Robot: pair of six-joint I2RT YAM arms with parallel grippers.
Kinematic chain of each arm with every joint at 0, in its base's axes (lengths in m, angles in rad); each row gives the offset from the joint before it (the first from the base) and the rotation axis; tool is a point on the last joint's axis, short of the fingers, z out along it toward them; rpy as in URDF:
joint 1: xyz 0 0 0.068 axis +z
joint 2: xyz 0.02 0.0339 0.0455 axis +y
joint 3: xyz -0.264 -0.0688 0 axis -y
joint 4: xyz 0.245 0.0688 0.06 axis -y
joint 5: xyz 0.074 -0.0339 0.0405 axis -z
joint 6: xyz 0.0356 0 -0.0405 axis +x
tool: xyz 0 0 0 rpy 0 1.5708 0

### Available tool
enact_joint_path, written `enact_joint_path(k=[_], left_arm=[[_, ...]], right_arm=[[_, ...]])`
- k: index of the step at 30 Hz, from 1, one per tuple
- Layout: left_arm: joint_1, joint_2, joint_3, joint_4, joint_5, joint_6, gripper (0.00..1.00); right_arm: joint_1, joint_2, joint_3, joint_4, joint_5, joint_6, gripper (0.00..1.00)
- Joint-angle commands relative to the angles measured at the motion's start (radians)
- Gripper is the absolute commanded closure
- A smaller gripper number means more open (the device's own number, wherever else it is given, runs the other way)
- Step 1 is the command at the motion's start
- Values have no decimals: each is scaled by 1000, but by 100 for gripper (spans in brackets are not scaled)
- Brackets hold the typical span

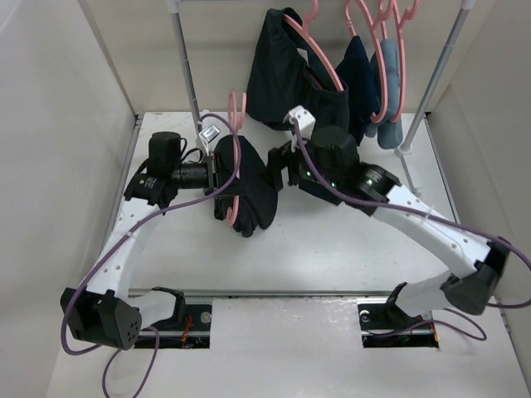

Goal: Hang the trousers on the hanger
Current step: Place the hanger at the clothesline.

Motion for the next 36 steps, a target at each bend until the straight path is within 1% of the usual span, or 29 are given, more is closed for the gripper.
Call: enact_joint_path(k=[1, 2, 3, 4, 6, 7, 8, 10, 11, 13, 16, 19, 22, 24, 26, 27, 29, 30, 33, 34, 35, 36], left_arm=[[23, -45, 47, 189, 110, -69, 100], [23, -45, 47, 228, 120, -87, 100], [23, -45, 47, 253, 133, -110, 100], [34, -45, 38, 279, 133, -132, 100], [34, -55, 38, 350, 142, -185, 100], [34, -55, 38, 370, 142, -202, 100], [34, -55, 29, 390, 142, -219, 100], [43, -55, 29, 466, 151, -287, 100], [43, -55, 29, 483, 151, -302, 100], [43, -55, 29, 494, 151, -302, 100], [43, -64, 29, 482, 151, -302, 100], [43, -64, 29, 491, 151, -302, 100], [43, -64, 29, 513, 151, -313, 100], [43, -64, 29, 513, 162, -313, 100], [52, -64, 29, 513, 162, -313, 100], [52, -64, 29, 513, 171, -313, 100], [62, -64, 29, 513, 171, -313, 100], [62, -64, 29, 513, 171, -313, 100], [71, -64, 18, 513, 171, -313, 100], [71, -64, 6, 513, 171, -313, 100], [71, -64, 6, 513, 171, -322, 100], [71, -64, 6, 513, 171, -322, 100]], right_arm=[[80, -105, -139, 21, 117, -252, 16], [107, -119, -183, 46, 180, -278, 12], [171, -134, -280, 81, 206, -300, 12], [202, -162, -325, 172, 229, -336, 11], [279, -185, -400, 274, 300, -337, 10], [296, -194, -455, 332, 317, -337, 10], [308, -203, -477, 445, 329, -337, 10], [330, -194, -507, 553, 329, -347, 8], [330, -168, -508, 613, 343, -348, 8], [330, -139, -495, 641, 418, -338, 7], [330, -84, -465, 708, 434, -381, 7], [330, -3, -403, 733, 470, -391, 7], [330, 86, -327, 733, 470, -407, 7], [330, 99, -307, 733, 542, -398, 18], [330, 111, -307, 753, 602, -386, 35], [306, 111, -307, 762, 602, -377, 49], [286, 100, -307, 774, 579, -386, 61], [276, 91, -307, 784, 555, -397, 71], [276, 82, -285, 796, 530, -464, 81], [267, 82, -285, 796, 530, -464, 87], [267, 82, -271, 796, 530, -476, 91], [254, 93, -258, 796, 530, -476, 92]])
